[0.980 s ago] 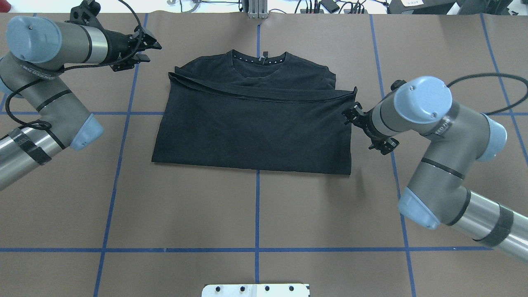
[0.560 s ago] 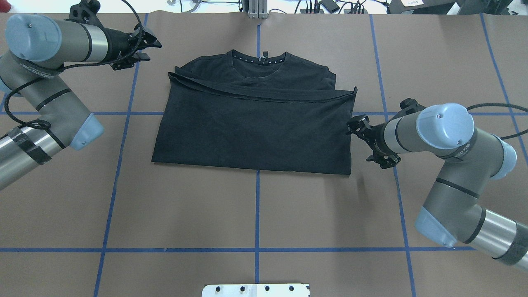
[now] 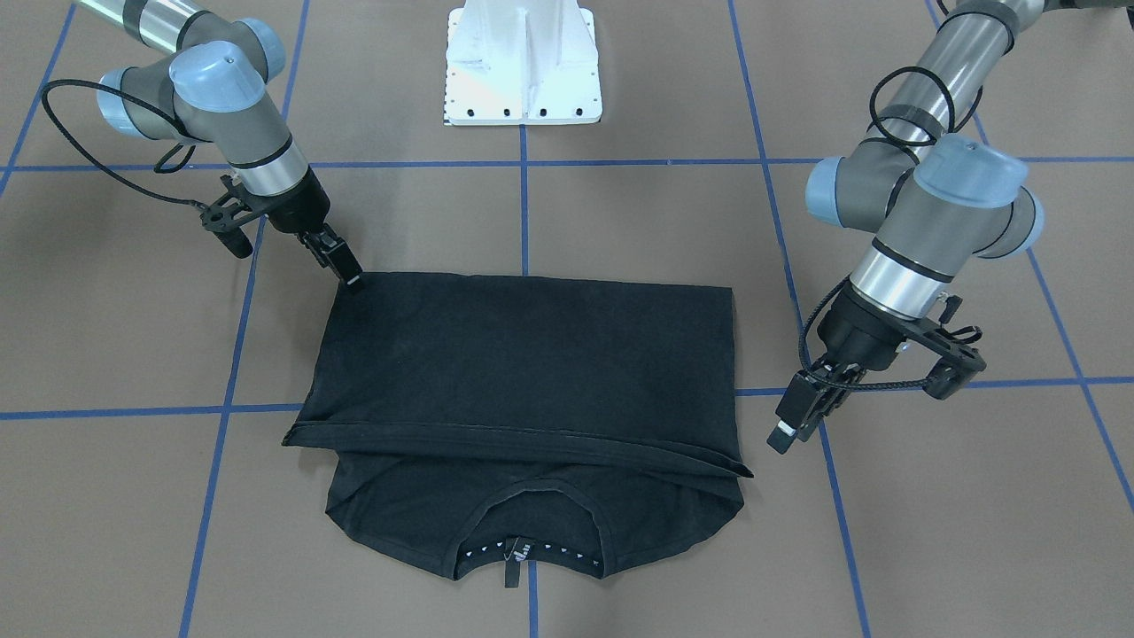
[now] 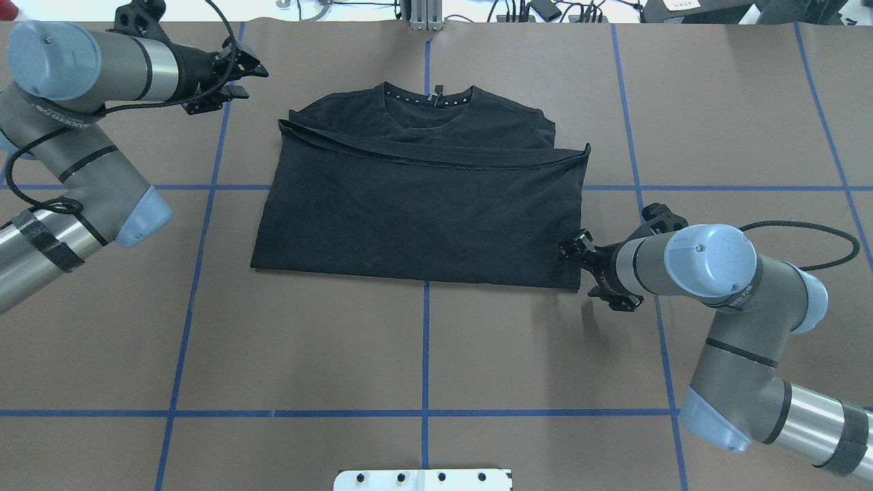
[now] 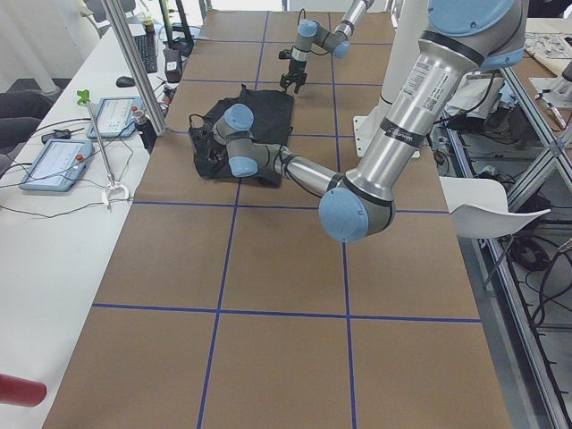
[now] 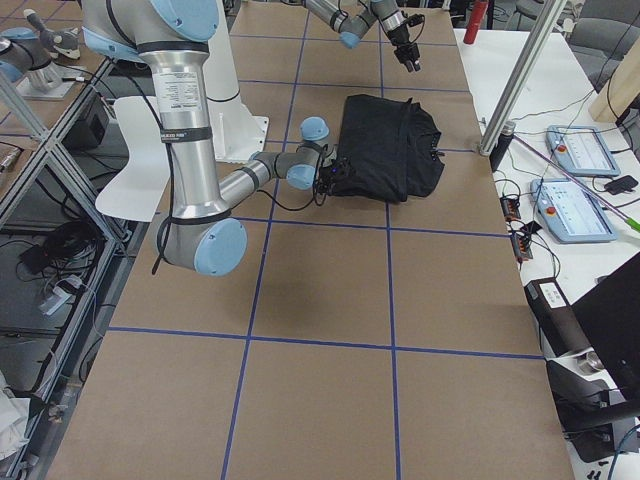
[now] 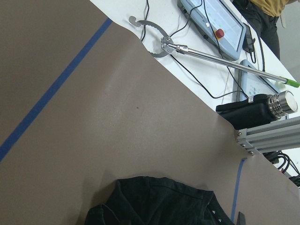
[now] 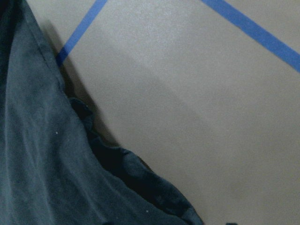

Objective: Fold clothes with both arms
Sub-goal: 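Lower the right gripper and grasp the folded shirt's side edge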

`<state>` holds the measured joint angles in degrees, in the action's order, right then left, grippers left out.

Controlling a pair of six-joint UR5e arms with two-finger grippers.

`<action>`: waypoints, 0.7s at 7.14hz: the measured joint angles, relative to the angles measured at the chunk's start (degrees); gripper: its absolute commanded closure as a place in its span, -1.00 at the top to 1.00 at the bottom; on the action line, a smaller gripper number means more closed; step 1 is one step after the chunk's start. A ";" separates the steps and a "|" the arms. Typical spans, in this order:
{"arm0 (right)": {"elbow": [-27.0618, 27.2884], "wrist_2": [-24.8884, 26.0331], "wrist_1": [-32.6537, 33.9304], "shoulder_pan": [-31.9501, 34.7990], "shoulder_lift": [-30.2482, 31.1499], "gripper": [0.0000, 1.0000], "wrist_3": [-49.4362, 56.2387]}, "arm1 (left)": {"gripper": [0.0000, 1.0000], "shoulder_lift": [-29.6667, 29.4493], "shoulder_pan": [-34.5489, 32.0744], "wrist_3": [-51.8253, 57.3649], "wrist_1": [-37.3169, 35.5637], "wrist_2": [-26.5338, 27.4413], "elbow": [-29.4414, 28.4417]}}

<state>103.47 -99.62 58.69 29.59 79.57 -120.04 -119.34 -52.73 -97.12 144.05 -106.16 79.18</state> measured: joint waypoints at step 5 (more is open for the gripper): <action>-0.53 0.03 0.79 -0.44 -0.76 -0.87 -0.02 | 0.16 0.24 -0.09 0.00 0.00 0.05 0.01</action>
<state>102.94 -99.59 59.48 29.15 78.82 -120.06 -119.10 -52.82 -97.12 144.05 -106.11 79.19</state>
